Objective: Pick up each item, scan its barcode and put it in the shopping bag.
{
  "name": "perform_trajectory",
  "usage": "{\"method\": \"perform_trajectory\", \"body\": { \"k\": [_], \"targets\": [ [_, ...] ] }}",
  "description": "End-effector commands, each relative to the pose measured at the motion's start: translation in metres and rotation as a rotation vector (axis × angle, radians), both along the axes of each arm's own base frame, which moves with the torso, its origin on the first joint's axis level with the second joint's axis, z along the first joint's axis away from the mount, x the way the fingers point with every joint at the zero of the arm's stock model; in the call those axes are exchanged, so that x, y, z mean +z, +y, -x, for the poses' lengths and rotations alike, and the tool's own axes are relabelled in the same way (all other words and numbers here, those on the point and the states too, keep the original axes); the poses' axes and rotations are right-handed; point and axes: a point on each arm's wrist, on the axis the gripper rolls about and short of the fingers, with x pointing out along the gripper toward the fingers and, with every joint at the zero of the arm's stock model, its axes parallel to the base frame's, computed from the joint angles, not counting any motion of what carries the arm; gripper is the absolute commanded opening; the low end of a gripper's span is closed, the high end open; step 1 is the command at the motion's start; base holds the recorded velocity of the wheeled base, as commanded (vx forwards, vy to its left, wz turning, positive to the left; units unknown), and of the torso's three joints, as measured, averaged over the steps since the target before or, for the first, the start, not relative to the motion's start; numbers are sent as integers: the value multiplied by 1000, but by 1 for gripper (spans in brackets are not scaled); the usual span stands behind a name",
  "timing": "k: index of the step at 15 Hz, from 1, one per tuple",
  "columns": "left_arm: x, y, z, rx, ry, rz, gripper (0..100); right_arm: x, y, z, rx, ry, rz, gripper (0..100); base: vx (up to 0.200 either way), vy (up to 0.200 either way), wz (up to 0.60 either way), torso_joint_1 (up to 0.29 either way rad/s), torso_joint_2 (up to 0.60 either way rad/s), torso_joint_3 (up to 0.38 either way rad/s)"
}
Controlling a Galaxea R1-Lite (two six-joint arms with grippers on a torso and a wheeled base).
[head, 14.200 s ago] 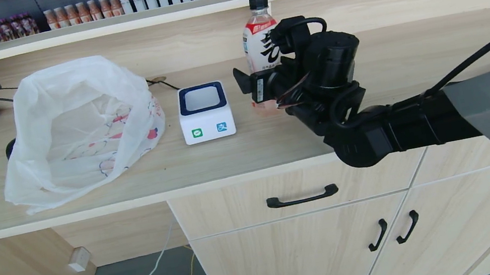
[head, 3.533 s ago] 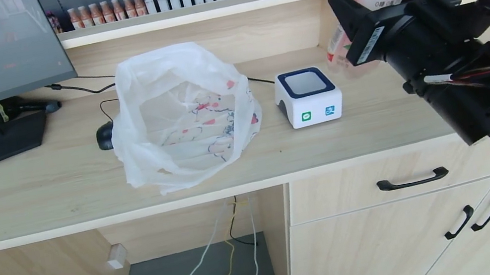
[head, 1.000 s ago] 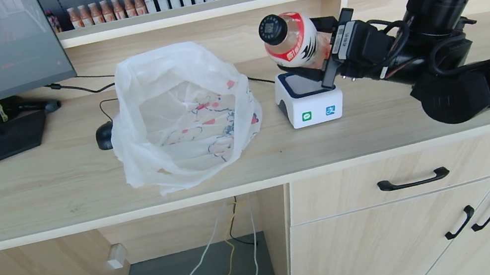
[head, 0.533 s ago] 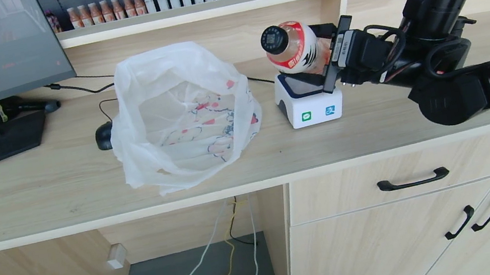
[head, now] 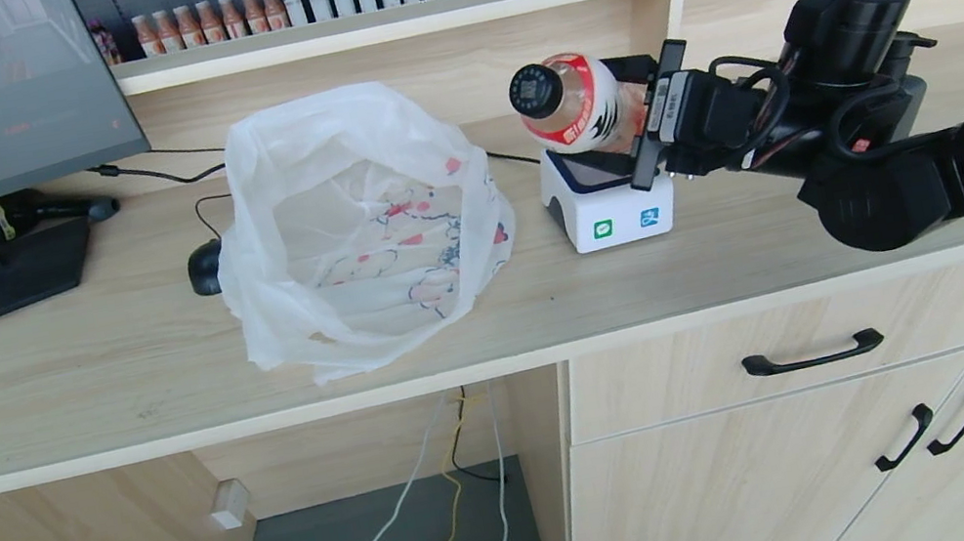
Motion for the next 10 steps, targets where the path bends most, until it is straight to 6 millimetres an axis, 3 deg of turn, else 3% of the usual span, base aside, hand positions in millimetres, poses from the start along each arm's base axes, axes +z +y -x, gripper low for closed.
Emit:
{"method": "perform_trajectory", "body": {
  "k": [1, 10],
  "targets": [
    [0, 0, 0, -1, -1, 0, 100, 1, 0, 1, 1, -2, -1, 0, 0, 0, 0, 0, 0, 0],
    [0, 0, 0, -1, -1, -1, 100, 5, 0, 3, 1, 9, 2, 0, 0, 0, 0, 0, 0, 0]
  ]
}}
